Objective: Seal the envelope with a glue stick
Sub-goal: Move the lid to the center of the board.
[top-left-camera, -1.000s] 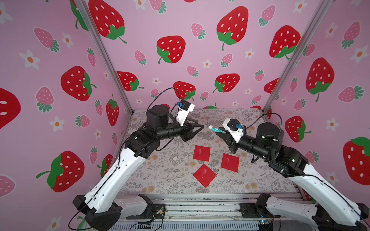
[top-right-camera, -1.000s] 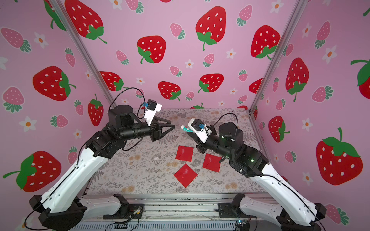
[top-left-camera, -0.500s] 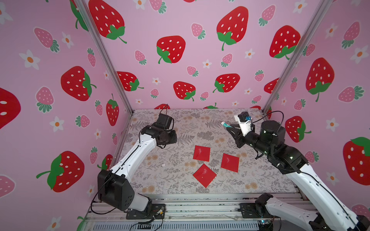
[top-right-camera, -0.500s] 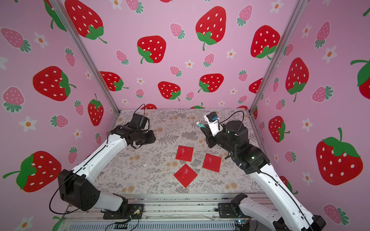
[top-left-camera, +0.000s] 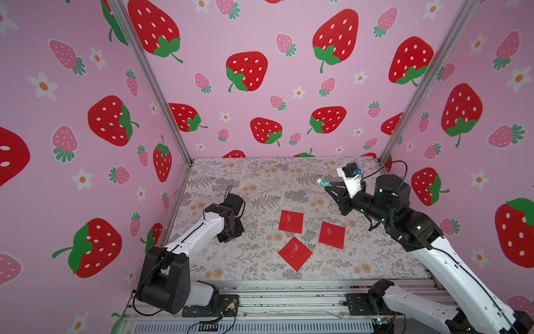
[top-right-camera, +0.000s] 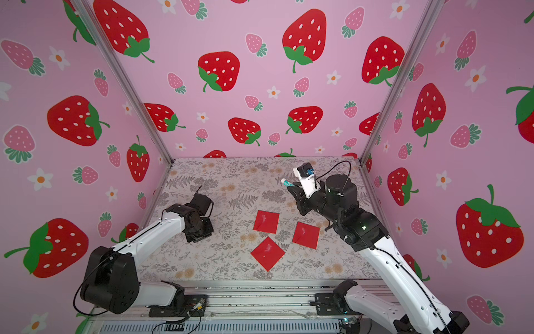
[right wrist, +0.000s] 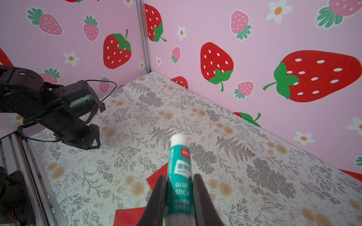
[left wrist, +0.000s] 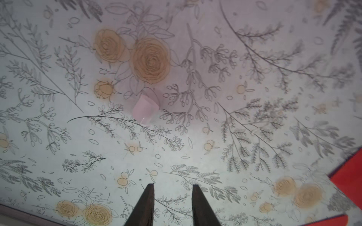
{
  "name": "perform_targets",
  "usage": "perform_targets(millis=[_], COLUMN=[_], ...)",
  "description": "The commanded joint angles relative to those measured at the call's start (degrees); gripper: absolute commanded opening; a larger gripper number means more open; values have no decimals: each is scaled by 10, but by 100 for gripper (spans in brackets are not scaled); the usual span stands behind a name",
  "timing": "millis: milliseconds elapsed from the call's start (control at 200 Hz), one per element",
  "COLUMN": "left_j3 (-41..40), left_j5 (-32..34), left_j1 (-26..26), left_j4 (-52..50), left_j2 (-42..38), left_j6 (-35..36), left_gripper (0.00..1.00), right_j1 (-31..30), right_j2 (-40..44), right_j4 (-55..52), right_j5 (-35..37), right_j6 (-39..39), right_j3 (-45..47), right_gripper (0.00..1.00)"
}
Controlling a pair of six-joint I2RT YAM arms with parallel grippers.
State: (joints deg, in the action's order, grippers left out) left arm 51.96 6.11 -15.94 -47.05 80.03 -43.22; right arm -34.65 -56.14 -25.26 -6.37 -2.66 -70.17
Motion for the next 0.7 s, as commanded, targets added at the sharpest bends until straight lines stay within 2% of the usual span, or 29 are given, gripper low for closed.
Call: perform_targets(millis=[0,70,220,310,475,605,695], left_j3=[4,10,-4,-4,8,-5,-19], left_j5=[79,105,55,16,1,-32,-58], left_j1=[17,34,98,139,185,229,263], left_j4=[13,17,87,116,133,150,167], left_j2=[22,37,53,76,114,134,139], left_j6=[0,-2,9,15,19,13,20], left_gripper=[40,47,53,52,53,50,44], right_j1=[3,4,4,5,5,5,6], right_j2=[1,1,0,-1,-5,-4,-3], right_j4=[4,3,-1,-4,-10,-14,-16], right_j5=[-14,-16,-20,-22,-29,-24,-23], right_j6=[6,6,7,9,8,6,5], right_j3=[4,4,4,4,0,1,2], right_gripper=[0,0,0,0,0,0,0])
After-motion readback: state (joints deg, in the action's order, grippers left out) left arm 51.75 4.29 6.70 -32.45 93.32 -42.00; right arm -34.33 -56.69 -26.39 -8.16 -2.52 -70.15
